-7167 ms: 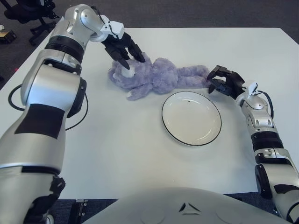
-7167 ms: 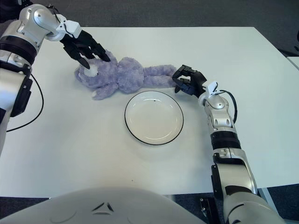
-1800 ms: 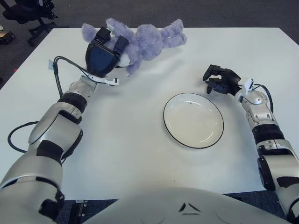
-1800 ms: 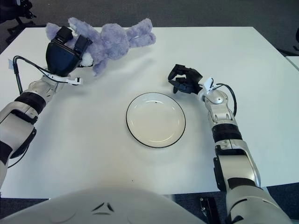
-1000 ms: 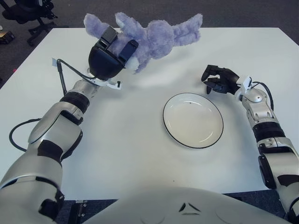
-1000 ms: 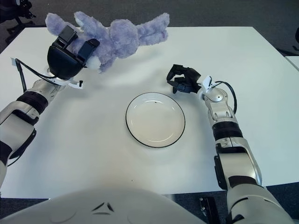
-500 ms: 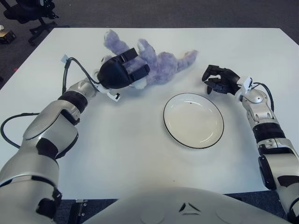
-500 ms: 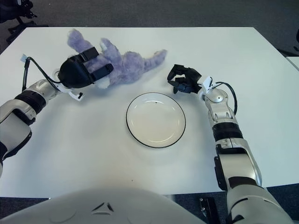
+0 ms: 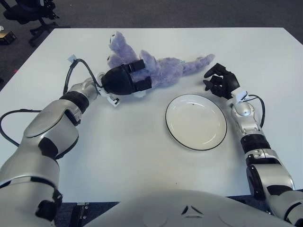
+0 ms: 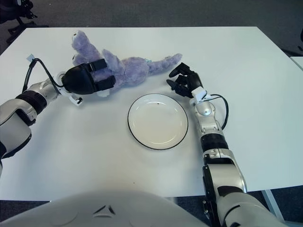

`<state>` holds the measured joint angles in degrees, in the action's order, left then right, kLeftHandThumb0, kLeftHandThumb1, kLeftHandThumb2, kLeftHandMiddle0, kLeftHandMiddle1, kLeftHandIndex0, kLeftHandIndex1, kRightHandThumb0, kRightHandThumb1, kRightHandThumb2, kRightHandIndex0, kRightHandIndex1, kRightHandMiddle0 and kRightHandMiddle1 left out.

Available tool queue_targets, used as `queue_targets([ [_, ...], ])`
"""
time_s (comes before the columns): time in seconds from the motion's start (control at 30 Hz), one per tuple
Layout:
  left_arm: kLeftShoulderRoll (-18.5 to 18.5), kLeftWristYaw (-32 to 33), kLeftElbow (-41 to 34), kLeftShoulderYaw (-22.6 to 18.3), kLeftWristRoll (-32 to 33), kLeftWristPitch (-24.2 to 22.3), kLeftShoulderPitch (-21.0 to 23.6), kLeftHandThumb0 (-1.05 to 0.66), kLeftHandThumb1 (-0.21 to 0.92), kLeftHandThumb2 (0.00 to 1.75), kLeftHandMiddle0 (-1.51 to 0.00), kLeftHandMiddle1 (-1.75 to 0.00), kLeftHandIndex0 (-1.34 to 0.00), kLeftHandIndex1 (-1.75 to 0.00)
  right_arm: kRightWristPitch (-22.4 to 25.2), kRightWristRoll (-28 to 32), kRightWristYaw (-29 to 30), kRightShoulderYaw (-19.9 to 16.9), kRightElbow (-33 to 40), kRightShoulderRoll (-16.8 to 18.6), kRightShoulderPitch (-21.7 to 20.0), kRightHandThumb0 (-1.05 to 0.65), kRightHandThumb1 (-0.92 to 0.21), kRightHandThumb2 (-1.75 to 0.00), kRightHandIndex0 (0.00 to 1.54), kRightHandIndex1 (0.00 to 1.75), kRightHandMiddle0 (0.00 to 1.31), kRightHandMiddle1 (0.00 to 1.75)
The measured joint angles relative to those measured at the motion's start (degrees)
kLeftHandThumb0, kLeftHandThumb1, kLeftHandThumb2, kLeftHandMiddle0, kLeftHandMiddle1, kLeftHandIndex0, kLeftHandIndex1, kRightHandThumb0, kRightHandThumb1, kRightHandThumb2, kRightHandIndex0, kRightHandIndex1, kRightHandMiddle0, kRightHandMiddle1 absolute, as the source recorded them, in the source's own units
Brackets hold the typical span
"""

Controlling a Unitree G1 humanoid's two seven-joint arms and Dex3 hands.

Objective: Put the doll into the plate.

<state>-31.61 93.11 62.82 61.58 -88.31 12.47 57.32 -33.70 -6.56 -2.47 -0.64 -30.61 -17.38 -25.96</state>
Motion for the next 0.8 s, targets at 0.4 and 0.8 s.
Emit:
queue_targets([
  [0.4,1.06,0.00,2.95,2.13,0.65,1.38,1.21,-0.36,0.87,0.57,-0.72,-1.75,-0.25,-1.74,-5.08,-10.91,4.44,2.86,-1.47,-2.09,-7.95,-0.39,-0.90,-0.16,0.43,0.85,0.42,1.22],
  [0.8,1.67,0.01,4.92,4.00,1.52,2.01,2.33,-0.36,0.91,0.50,-0.66,-1.75,-0.23,-1.74,1.44,-14.16,-3.13,7.27,0.68,-4.39,-12.84,-0.62,-0.89,0.00,0.41,0.52,0.31,0.57],
])
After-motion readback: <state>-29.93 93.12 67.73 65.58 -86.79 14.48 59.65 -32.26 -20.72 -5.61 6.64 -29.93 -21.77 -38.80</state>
